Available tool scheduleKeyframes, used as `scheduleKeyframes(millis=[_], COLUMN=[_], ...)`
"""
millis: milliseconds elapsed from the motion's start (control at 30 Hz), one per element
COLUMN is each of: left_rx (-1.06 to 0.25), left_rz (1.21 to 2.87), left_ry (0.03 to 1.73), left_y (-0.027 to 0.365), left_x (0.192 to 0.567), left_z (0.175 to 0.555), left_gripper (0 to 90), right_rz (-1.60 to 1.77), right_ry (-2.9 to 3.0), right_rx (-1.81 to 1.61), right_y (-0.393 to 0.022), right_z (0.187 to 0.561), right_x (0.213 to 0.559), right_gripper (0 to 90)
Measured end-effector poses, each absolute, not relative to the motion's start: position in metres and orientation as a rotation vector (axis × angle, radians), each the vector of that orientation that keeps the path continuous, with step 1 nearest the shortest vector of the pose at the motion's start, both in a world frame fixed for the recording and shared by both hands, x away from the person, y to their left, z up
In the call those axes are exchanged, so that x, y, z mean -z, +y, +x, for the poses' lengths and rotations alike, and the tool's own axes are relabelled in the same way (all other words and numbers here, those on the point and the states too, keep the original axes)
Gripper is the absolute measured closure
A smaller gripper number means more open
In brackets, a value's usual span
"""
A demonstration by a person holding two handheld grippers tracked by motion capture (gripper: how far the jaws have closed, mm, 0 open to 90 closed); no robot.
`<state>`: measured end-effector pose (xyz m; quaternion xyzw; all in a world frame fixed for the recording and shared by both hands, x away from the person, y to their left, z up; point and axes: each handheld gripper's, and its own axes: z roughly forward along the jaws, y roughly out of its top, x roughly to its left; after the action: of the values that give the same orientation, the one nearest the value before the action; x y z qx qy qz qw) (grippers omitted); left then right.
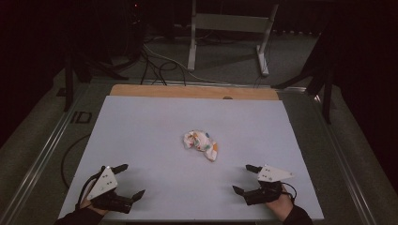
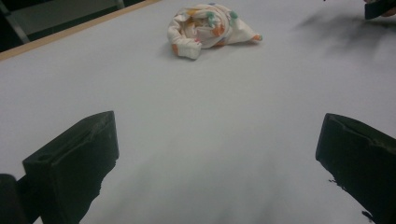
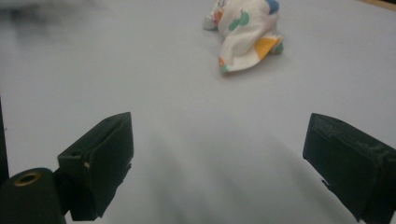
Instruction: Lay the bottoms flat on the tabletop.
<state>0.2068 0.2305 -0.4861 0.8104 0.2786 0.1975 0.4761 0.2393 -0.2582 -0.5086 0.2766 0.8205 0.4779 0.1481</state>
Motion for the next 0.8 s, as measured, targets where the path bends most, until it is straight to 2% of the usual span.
scheduleKeyframes(millis=[500,800], left_rx=[-0.425,-0.393], left_rz=[2.013,2.029], left_ry=[0.632,0.577], left_y=[0.226,0.216], left_x=[0.483,0.477], left_z=[0.206,0.204], left_gripper=[0.0,0.0], right_rz=[0.729,0.722], right_ry=[2.438,2.469], right_rx=[-1.253,-1.305], right_y=[-0.249,-0.244], right_z=[0.235,0.231], right_x=[0.506,0.502], right_gripper=[8.8,8.8])
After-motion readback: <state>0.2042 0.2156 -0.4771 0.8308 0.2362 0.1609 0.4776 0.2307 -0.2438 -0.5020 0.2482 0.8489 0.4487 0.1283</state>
